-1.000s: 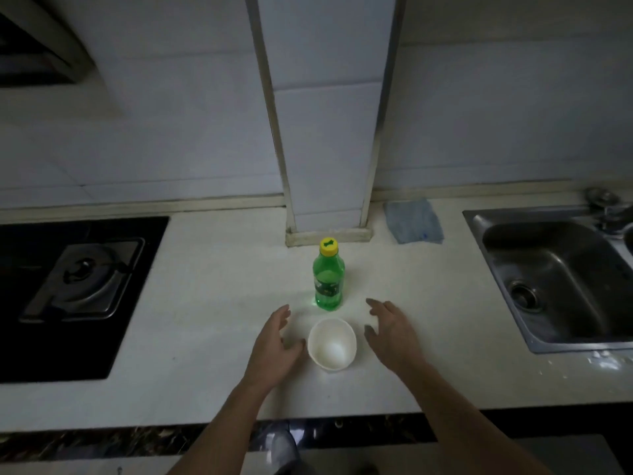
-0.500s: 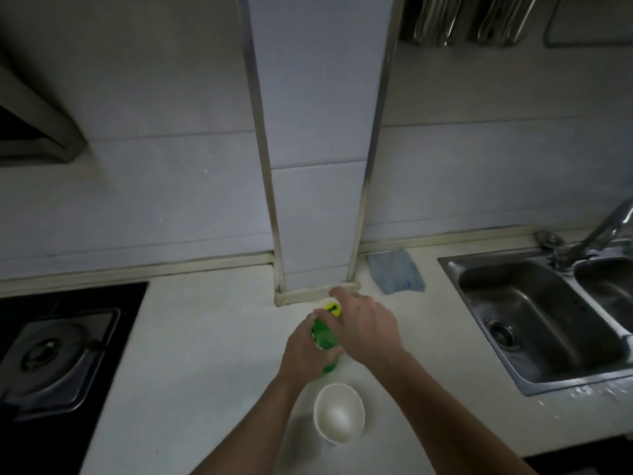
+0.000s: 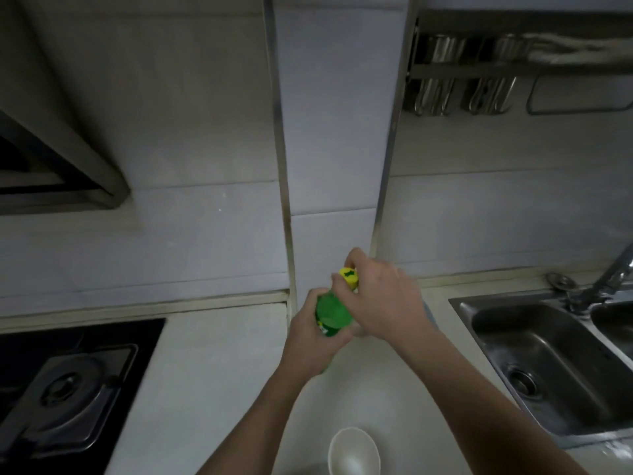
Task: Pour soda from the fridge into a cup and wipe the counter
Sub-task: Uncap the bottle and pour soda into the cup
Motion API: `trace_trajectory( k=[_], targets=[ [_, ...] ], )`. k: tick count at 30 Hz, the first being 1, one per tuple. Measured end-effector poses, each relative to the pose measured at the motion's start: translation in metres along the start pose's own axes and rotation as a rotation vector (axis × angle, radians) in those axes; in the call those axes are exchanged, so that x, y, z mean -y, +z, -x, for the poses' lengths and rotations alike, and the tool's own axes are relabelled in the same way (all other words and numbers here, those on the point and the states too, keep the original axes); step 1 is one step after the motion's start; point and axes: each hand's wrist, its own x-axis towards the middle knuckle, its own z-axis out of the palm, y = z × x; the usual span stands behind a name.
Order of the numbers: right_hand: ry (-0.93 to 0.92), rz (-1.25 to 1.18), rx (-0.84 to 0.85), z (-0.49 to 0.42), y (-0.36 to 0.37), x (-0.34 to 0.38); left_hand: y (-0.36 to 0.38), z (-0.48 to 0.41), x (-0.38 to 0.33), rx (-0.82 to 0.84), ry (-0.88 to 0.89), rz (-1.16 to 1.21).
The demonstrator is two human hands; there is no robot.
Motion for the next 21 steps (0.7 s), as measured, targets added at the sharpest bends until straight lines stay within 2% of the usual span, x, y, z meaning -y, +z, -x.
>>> trace_trajectory(
  k=[4, 8, 10, 12, 18, 21],
  targets=[
    [0.062, 0.118, -0.064, -0.028, -0.037, 0.008, -0.013, -0.012, -0.040, -0.090, 0.102, -0.127],
    [0.165, 0.249, 0.037, -0.047, -0.066, 0.019, -0.018, -0.013, -0.064, -0.211, 0.149, -0.277],
    [0.171, 0.254, 0.061, -0.049, -0.073, 0.028, -0.021, -0.011, -0.074, -0.259, 0.145, -0.308],
    [0.132, 0.192, 0.016, -0.049, -0.077, 0.033, -0.027, -0.010, -0.083, -0.263, 0.144, -0.268],
    [-0.056, 0.006, -0.153, -0.047, -0.090, 0.040, -0.054, -0.017, -0.102, 0.012, 0.160, -0.116],
    [-0.451, 0.006, -0.069, -0.049, -0.096, 0.037, -0.066, -0.019, -0.101, 0.333, 0.153, 0.005]
  ],
)
